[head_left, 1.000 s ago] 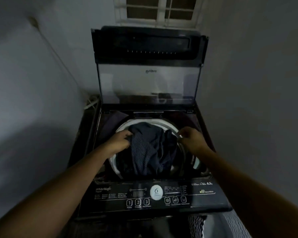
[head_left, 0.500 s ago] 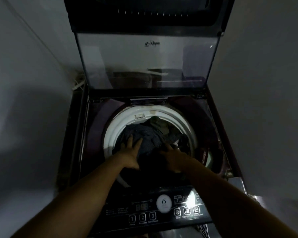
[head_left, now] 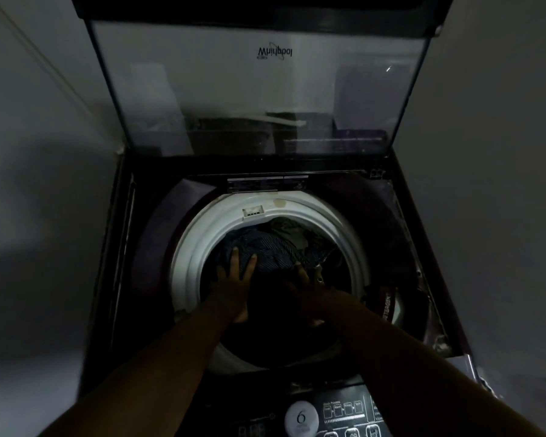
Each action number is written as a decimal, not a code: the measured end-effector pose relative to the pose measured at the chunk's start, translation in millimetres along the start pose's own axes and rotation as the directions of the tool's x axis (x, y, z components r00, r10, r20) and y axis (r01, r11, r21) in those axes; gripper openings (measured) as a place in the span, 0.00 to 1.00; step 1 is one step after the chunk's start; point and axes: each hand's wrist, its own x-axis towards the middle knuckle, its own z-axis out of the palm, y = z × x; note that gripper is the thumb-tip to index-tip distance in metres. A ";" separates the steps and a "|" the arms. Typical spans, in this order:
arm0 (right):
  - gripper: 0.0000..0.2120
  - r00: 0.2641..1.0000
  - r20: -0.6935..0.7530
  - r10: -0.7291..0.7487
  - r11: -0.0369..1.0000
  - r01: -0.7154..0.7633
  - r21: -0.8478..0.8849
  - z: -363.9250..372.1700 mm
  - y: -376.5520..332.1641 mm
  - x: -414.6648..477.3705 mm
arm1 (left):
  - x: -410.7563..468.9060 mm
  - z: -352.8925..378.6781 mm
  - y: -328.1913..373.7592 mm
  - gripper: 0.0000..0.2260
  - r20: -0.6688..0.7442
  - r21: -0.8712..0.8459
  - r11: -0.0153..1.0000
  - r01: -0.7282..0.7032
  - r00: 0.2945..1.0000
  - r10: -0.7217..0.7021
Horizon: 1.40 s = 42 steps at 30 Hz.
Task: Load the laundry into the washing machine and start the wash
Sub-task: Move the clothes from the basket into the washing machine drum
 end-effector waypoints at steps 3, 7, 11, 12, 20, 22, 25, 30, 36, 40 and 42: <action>0.51 1.000 0.021 0.012 1.000 -0.012 0.012 0.1 1.4 7.3 | -2.7 1.7 0.7 0.58 -0.097 0.055 0.998 0.001 0.995 0.005; 0.47 0.999 0.010 -0.038 0.998 0.037 0.043 -5.0 6.3 2.1 | -16.0 -2.0 -1.5 0.54 -0.131 0.085 0.996 -0.012 0.991 0.023; 0.35 0.990 -0.112 -0.086 0.992 0.095 0.081 -5.2 15.3 -16.6 | -36.0 -13.6 -3.0 0.52 -0.084 0.070 0.997 -0.030 0.996 0.036; 0.33 0.985 -0.149 -0.086 0.992 0.098 0.079 -5.9 14.6 -25.4 | -42.8 -18.7 -4.4 0.51 -0.074 0.062 0.997 -0.039 0.996 0.043; 0.25 0.971 -0.224 -0.080 0.964 0.132 0.232 -54.9 13.3 -101.0 | -83.9 -66.9 -12.7 0.39 -0.110 -0.092 0.987 -0.132 0.986 0.122; 0.27 0.948 -0.304 -0.091 0.966 0.158 0.204 -75.9 19.8 -117.3 | -95.9 -90.0 -10.0 0.37 -0.152 -0.124 0.980 -0.155 0.979 0.136; 0.18 0.911 -0.395 -0.117 0.968 0.194 0.160 -109.0 31.4 -148.0 | -113.8 -127.9 -7.2 0.36 -0.271 -0.136 0.977 -0.167 0.954 0.125; 0.30 0.857 -0.505 -0.107 0.968 0.205 0.142 -144.7 58.6 -179.8 | -140.6 -183.2 1.7 0.32 -0.396 -0.157 0.969 -0.190 0.911 0.115; 0.28 0.775 -0.614 -0.151 0.952 0.281 0.121 -189.8 75.5 -223.5 | -167.8 -238.7 19.0 0.30 -0.495 -0.164 0.961 -0.224 0.861 0.117; 0.26 0.724 -0.671 -0.159 0.951 0.295 0.094 -216.3 86.9 -243.7 | -181.3 -269.1 24.5 0.28 -0.572 -0.169 0.958 -0.231 0.815 0.096; 0.25 0.717 -0.678 -0.161 0.954 0.290 0.080 -224.0 90.9 -248.1 | -184.1 -277.7 23.4 0.29 -0.593 -0.180 0.956 -0.230 0.801 0.081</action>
